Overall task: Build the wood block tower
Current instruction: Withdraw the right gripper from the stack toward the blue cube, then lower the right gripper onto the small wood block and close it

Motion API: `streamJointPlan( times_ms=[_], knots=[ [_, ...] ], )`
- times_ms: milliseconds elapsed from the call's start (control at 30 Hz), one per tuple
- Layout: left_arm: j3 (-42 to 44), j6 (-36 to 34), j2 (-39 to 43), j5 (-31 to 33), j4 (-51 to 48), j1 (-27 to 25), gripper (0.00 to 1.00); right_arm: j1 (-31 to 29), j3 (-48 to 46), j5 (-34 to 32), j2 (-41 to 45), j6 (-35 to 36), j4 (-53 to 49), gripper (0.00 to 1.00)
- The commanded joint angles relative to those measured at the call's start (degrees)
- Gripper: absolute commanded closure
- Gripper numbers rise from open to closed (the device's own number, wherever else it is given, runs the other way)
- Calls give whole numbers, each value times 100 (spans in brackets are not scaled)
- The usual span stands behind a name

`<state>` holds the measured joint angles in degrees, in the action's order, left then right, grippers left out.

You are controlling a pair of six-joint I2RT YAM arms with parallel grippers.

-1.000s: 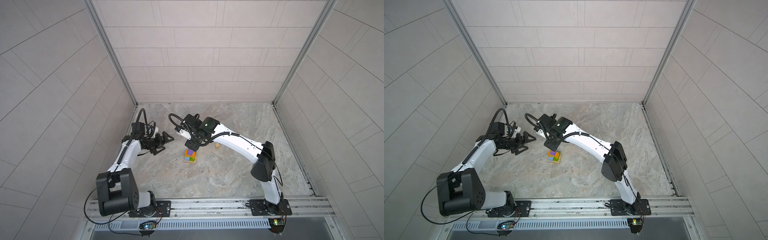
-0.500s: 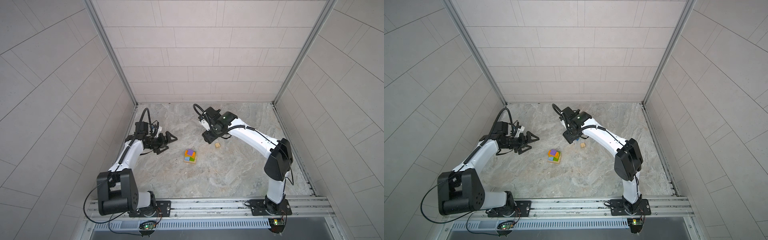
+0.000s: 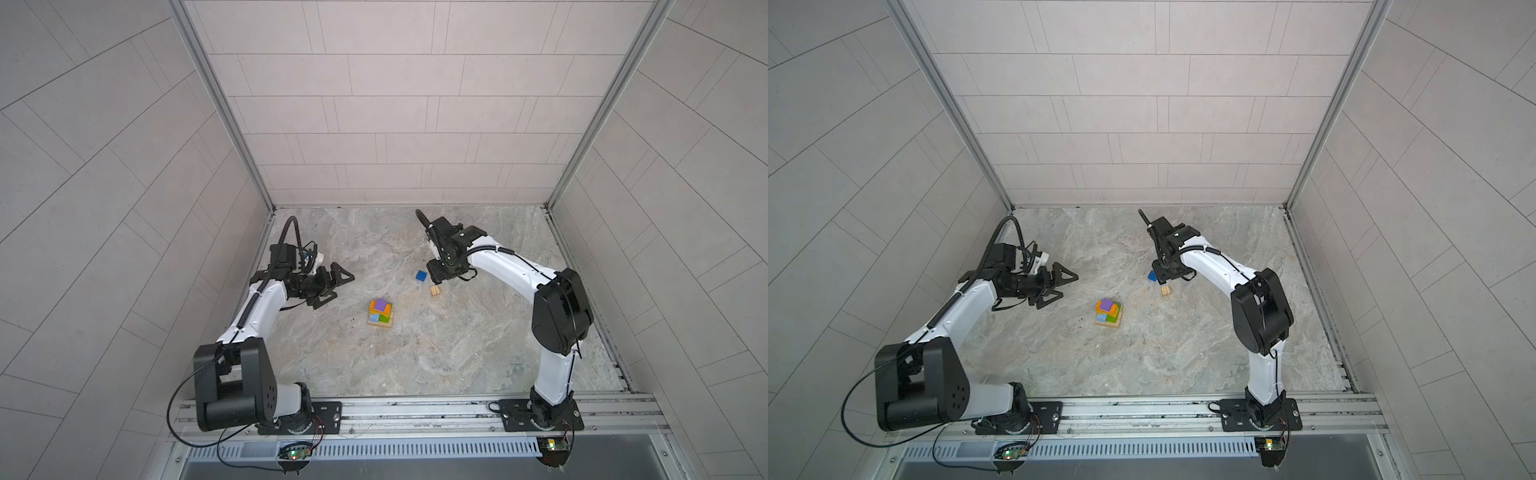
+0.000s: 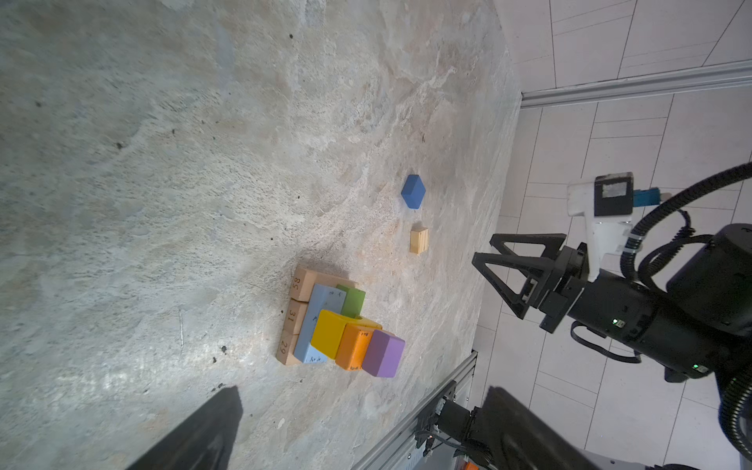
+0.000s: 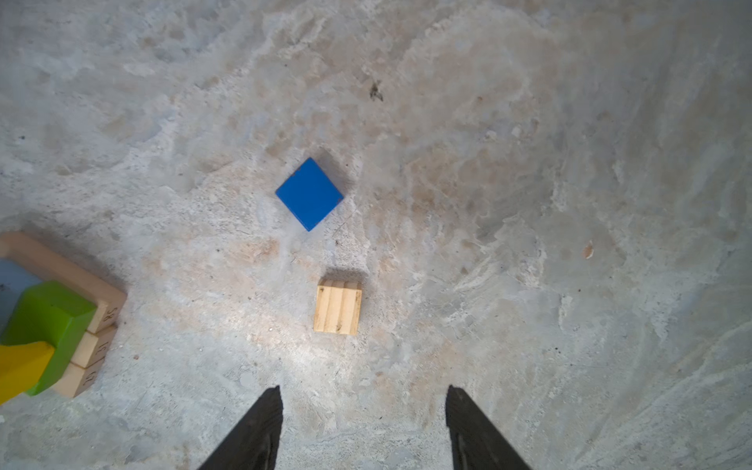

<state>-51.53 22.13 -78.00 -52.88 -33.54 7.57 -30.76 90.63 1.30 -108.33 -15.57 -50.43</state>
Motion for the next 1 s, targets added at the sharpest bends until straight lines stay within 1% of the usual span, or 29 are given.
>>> streamJointPlan(
  times_ms=[0, 233, 533, 967],
  knots=[
    [50, -13, 100, -73, 44, -23, 0, -9, -100, -153, -120, -262, 203, 38],
    [62, -20, 124, -61, 41, -20, 0, 26, -286, -97, -370, -526, 521, 45],
    [55, -24, 117, -55, 40, -20, 0, 15, -500, 90, -544, -803, 872, 50],
    [44, -34, 117, -1, 7, -22, 0, -92, -511, 90, -732, -865, 887, 56]
  ],
)
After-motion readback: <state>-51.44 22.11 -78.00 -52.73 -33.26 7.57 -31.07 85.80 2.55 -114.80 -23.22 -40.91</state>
